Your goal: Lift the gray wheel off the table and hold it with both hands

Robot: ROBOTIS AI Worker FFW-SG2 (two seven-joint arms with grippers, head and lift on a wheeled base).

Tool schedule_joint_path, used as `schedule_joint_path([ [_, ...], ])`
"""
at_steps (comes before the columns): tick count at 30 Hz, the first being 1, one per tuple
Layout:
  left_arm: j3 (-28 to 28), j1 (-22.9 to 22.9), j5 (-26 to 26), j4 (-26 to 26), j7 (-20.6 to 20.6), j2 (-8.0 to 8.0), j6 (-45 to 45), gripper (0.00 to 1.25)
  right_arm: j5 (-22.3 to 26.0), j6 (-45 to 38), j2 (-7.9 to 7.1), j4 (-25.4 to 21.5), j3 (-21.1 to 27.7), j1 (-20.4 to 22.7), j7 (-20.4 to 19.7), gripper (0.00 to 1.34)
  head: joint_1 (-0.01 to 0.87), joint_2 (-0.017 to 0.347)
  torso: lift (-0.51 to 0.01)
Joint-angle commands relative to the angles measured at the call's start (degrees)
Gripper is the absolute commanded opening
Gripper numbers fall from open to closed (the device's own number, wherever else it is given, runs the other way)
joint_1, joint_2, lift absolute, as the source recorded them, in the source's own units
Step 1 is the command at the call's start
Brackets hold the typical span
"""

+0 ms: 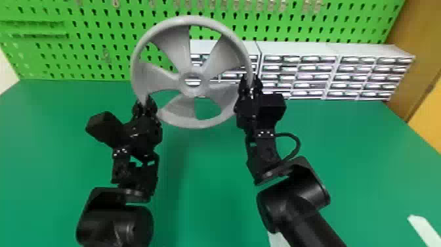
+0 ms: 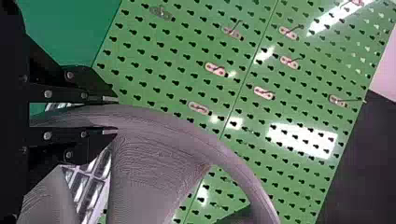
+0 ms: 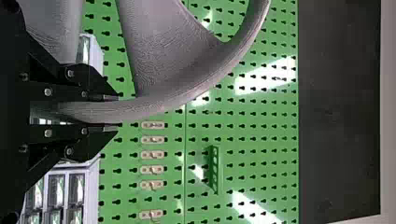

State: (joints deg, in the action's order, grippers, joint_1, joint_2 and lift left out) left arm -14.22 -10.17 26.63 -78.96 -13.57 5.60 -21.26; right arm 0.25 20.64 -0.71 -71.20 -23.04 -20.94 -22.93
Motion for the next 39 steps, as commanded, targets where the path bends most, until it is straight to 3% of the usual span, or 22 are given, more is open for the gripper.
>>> schedule_joint_path([
  [1, -0.01, -0.12, 0.87, 0.21, -2.08, -0.06, -0.8, 0.23, 0.01, -0.08, 0.0, 0.01, -0.08, 0.02, -0.01, 0.21, 0.711, 0.015, -0.098],
  [39, 0.16, 0.06, 1.75, 1.09, -2.08, -0.06, -3.79, 0.26, -0.34, 0.71, -0.35, 0.09, -0.34, 0.02, -0.01, 0.21, 0.711, 0.015, -0.098],
])
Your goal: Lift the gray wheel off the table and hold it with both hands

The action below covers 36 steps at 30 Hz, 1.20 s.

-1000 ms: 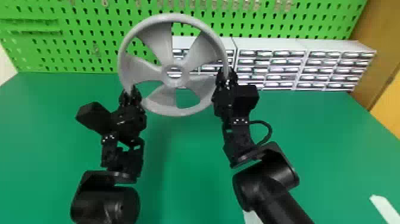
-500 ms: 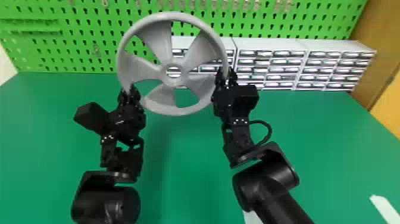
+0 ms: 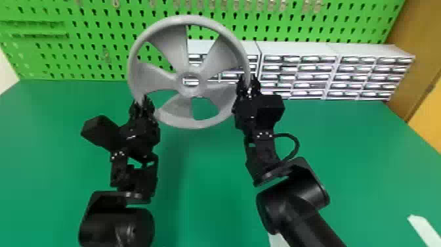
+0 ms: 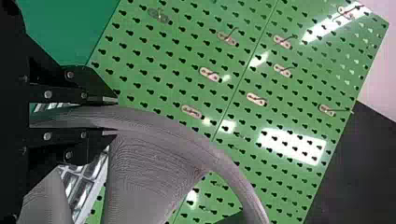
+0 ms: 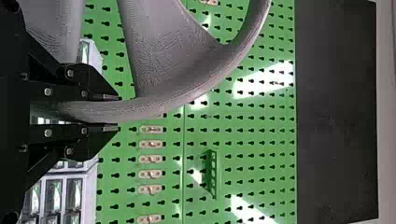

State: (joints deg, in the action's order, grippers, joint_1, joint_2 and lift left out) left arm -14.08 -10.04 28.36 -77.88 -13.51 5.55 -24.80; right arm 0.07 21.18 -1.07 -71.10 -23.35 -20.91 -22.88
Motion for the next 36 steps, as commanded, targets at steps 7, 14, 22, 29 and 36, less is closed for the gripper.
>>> schedule_joint_path([
  [7, 0.01, -0.15, 0.29, 0.01, -2.13, -0.01, -0.51, 0.27, -0.42, 0.44, 0.02, 0.0, 0.06, 0.08, -0.06, 0.21, 0.711, 0.015, -0.098],
  [14, -0.16, -0.15, 0.38, 0.01, -2.13, 0.08, -0.51, 0.27, -0.51, 0.44, 0.02, 0.0, 0.14, 0.08, -0.06, 0.21, 0.711, 0.015, -0.098],
  [22, -0.25, -0.15, -0.24, 0.01, -2.13, 0.08, -0.51, 0.27, -0.51, 0.44, 0.02, 0.0, 0.14, 0.17, -0.06, 0.21, 0.711, 0.015, -0.098],
  [29, -0.34, -0.24, -1.21, 0.01, -3.01, -0.01, -0.51, 0.27, -0.51, 0.44, 0.02, 0.0, -0.03, 0.17, -0.06, 0.21, 0.711, 0.015, -0.098],
  [36, -1.3, -0.59, -3.14, 0.01, -6.53, -0.01, -0.95, 0.27, -0.51, 0.44, 0.02, 0.0, -0.03, 0.17, -0.06, 0.21, 0.711, 0.015, -0.098],
])
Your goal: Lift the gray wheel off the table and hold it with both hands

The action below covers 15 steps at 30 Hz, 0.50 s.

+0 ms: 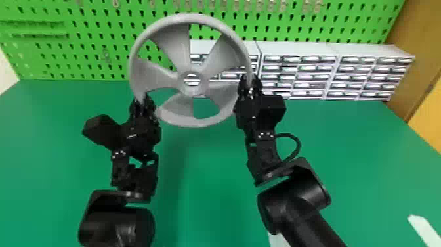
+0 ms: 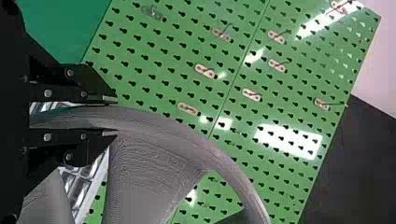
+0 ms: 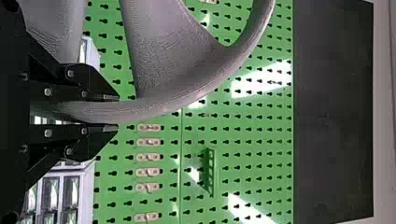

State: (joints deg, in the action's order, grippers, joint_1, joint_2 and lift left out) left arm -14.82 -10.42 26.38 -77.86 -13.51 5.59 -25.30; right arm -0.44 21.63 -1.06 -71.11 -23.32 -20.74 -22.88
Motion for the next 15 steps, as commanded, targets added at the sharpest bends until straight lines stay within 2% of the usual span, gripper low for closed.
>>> schedule_joint_path([
  [1, -0.56, -0.22, -1.33, -0.01, -6.88, -0.05, -0.53, 0.27, 0.0, -0.01, 0.01, 0.0, -0.06, 0.0, -0.06, 0.21, 0.711, 0.015, -0.098],
  [15, -0.91, 0.05, -1.95, -0.01, -9.17, -0.05, -1.41, 0.27, -0.09, -0.01, 0.01, 0.0, 0.03, 0.17, -0.06, 0.21, 0.711, 0.015, -0.098],
])
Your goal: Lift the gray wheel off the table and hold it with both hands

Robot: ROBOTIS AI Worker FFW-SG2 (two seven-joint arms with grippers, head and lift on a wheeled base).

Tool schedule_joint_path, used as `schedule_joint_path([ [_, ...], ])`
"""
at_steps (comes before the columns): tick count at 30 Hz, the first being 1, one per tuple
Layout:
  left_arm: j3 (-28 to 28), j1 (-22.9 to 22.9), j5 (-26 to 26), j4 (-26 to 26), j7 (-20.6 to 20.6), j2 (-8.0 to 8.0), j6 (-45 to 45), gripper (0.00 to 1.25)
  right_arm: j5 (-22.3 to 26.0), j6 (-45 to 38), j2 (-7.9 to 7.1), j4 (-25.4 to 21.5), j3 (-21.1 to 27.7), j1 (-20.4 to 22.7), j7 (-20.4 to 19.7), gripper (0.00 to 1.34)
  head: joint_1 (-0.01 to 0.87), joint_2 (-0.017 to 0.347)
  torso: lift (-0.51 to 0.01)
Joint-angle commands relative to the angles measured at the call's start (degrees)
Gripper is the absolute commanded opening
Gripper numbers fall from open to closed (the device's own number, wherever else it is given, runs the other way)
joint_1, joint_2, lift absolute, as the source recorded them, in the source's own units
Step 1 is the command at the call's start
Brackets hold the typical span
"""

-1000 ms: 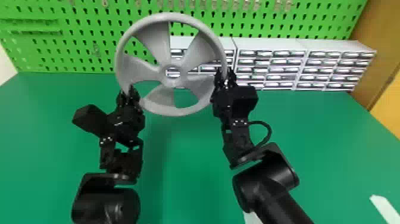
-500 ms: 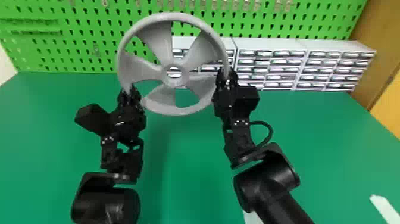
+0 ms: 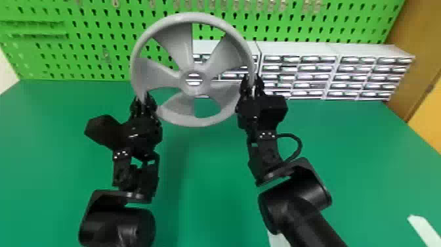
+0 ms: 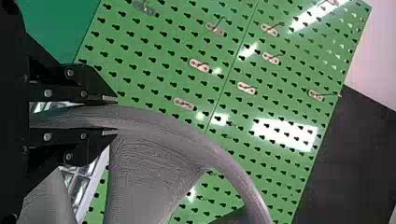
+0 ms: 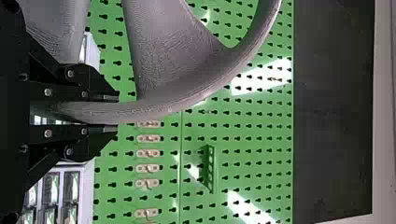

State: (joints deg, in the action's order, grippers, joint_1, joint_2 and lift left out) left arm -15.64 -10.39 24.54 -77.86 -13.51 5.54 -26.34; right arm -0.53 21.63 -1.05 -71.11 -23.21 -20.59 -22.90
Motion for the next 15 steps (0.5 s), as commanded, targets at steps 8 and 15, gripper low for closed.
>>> schedule_joint_path([
  [8, -0.01, 0.11, -0.1, -0.01, -9.17, -0.01, -0.55, 0.27, -0.09, 0.0, 0.0, 0.0, -0.17, 0.03, -0.04, 0.21, 0.711, 0.015, -0.098],
  [15, 0.08, 0.11, -0.19, -0.01, -9.17, -0.01, -0.64, 0.27, -0.26, 0.08, 0.0, 0.0, -0.17, -0.06, -0.04, 0.21, 0.711, 0.015, -0.098],
])
